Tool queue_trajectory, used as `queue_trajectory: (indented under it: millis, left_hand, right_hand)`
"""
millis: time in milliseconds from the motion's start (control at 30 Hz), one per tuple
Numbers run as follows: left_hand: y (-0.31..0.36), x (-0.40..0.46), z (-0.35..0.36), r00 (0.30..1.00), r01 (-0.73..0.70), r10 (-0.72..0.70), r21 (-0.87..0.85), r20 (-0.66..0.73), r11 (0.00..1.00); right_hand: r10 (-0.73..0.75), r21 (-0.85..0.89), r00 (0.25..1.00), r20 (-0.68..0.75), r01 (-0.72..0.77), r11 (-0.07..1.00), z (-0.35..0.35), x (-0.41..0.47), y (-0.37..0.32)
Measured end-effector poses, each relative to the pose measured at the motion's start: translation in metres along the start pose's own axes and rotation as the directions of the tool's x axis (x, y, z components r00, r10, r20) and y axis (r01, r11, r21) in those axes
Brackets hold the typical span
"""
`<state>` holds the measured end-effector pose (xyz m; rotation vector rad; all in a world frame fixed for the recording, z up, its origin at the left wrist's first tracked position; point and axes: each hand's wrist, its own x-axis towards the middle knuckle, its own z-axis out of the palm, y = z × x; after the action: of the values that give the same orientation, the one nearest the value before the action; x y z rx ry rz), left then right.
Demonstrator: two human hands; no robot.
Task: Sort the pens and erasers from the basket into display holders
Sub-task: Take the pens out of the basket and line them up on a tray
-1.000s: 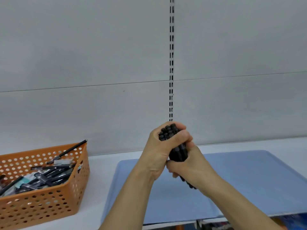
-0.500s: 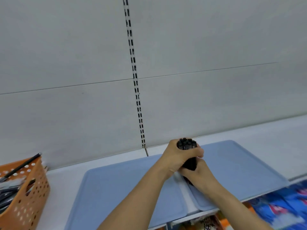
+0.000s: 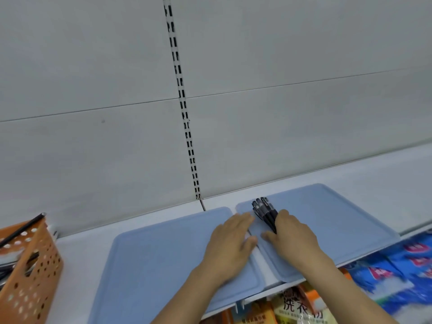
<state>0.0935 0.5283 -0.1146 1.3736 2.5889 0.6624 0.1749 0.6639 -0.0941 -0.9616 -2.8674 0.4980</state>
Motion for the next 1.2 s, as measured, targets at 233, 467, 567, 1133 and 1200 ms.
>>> queue_trajectory:
  millis: [233,467,567,1133,1200]
  left_hand:
    - [0.001,-0.007,0.004,0.996,-0.012,0.002,0.108,0.093,0.994]
    - [0.001,-0.012,0.0,0.996,0.045,-0.048,0.038,0.074,0.998]
    - [0.0,-0.018,-0.006,0.996,0.061,-0.062,0.018,0.06,0.998]
    - [-0.093,-0.248,-0.168,0.84,0.058,-0.118,-0.129,-0.529,0.99]
    - [-0.116,-0.282,-0.196,0.805,0.061,-0.141,-0.156,-0.577,0.986]
  right_hand:
    - [-0.006,-0.258,0.995,-0.096,-0.019,0.966,0.015,-0.011,-0.006]
    - [-0.062,-0.3,0.989,-0.134,0.019,0.954,0.016,-0.024,0.003]
    - [-0.108,-0.23,0.984,-0.144,0.073,0.971,0.021,-0.027,0.009]
    - [-0.542,0.312,0.588,-0.6,0.796,0.518,0.029,-0.114,-0.228]
    - [-0.636,0.307,0.538,-0.553,0.842,0.445,0.031,-0.119,-0.277]
